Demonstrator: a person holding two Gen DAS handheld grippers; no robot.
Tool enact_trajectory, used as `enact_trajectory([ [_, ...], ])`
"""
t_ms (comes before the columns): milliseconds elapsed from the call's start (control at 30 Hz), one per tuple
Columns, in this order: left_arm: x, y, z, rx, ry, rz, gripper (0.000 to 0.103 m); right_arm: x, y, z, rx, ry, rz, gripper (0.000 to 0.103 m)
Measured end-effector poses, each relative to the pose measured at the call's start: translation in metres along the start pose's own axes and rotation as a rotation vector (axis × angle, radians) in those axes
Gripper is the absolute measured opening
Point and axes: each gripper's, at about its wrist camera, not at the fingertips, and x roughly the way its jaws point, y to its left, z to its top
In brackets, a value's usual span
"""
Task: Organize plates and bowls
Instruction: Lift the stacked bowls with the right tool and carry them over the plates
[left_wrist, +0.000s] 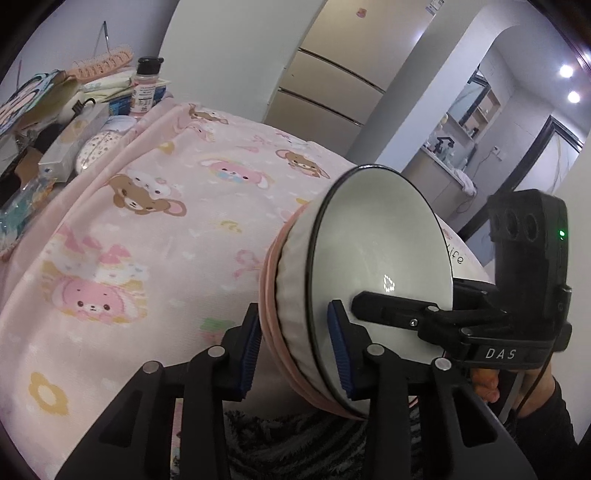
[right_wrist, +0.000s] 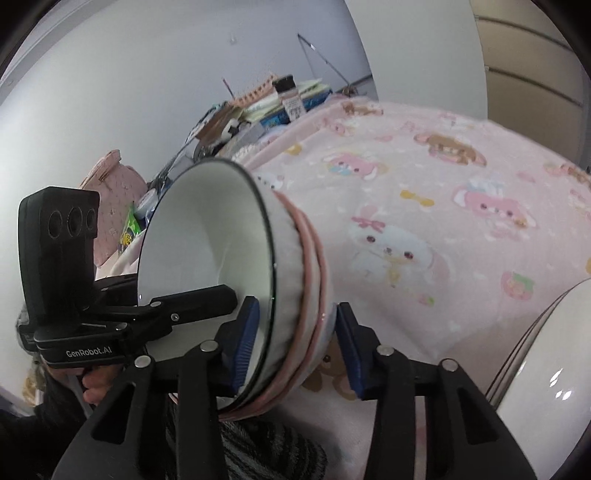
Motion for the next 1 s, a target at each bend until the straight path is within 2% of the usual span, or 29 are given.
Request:
enact_trajectory([
  [100, -0.007, -0.002, 0.002, -0.003, -0.036, 0.021, 0.034, -0.016, 0.006, 0.006, -0.025, -0.076, -0.041, 0.026],
  [233, -0.007, -0.01, 0.005, 0.014, -0.039, 0.051, 0.03, -0.024, -0.003, 0.009, 0.013, -0.098, -0.027, 0.026],
  [333, -0.011, -0.011, 0.009, -0.001, -0.055, 0.038, 0.028, -0.026, -0.019, 0.006, 0.098, -0.106, 0.045, 0.026],
  [400, -0.014, -0.018, 0.012, 0.019, -0.066, 0.057, 0.028, -0.03, -0.017, 0.007, 0.087, -0.117, 0.03, 0.025],
  [467, -0.018, -0.024, 0.016, 0.021, -0.075, 0.043, 0.028, -0.04, -0.018, 0.008, 0.105, -0.136, 0.037, 0.026],
  [700, -0.028, -0.083, 0.039, 0.138, -0.099, 0.035, 0.028, -0.093, -0.032, 0.012, 0.162, -0.214, 0.028, 0.026],
  [800, -0.02, -0.115, 0.042, 0.177, -0.095, -0.003, 0.028, -0.123, -0.048, 0.003, 0.22, -0.239, 0.001, 0.027],
  [1000, 0.009, -0.182, 0.038, 0.241, -0.033, -0.087, 0.027, -0.183, -0.089, -0.033, 0.353, -0.285, -0.076, 0.027],
])
